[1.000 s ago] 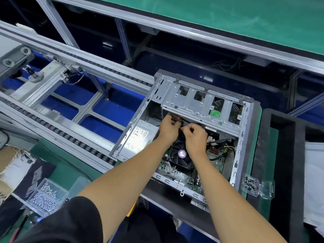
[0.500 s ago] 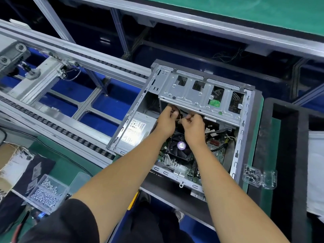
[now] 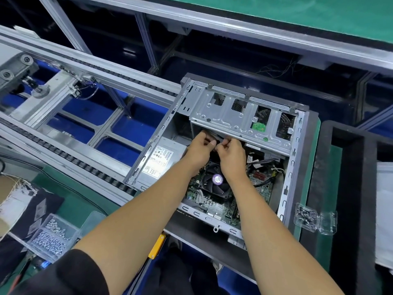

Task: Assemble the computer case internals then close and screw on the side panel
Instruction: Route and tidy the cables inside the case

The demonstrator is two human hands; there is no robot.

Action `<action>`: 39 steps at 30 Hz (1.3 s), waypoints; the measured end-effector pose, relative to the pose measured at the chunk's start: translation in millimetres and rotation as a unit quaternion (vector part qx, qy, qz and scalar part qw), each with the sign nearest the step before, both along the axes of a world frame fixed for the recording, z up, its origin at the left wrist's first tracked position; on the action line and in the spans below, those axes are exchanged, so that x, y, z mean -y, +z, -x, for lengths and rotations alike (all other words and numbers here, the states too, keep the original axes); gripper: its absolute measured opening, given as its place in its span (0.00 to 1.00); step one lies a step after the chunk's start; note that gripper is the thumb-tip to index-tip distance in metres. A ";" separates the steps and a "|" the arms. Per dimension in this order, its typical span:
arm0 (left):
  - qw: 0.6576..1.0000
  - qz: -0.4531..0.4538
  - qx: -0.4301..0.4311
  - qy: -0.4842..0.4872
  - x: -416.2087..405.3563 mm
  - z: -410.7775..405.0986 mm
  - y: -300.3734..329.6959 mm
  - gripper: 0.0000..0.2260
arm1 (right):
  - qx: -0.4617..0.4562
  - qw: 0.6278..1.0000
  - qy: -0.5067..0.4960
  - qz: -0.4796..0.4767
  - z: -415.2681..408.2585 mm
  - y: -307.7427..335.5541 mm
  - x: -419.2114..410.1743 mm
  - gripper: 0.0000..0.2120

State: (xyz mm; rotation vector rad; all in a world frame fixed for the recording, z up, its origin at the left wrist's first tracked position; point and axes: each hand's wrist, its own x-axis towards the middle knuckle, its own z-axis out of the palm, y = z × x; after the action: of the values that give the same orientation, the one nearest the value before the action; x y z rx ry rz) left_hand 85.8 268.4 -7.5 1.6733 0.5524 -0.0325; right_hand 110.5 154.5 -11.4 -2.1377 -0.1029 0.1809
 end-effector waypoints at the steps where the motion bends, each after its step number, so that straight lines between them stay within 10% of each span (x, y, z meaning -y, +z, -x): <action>1: 1.000 -0.003 -0.003 0.001 -0.1 0.0 -0.6 0.05 | 0.003 1.000 0.000 0.005 -0.1 -0.5 -0.2 0.04; 39: 0.997 -0.043 -0.018 0.068 7.5 -3.2 6.5 0.04 | -0.021 1.000 -0.003 0.009 -0.7 -1.4 1.1 0.06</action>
State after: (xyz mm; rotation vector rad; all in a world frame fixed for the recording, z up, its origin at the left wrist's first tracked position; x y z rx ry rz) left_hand 88.9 260.9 -1.0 1.7165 0.7030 0.0612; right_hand 111.1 153.4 -12.8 -2.1512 -0.0712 0.2249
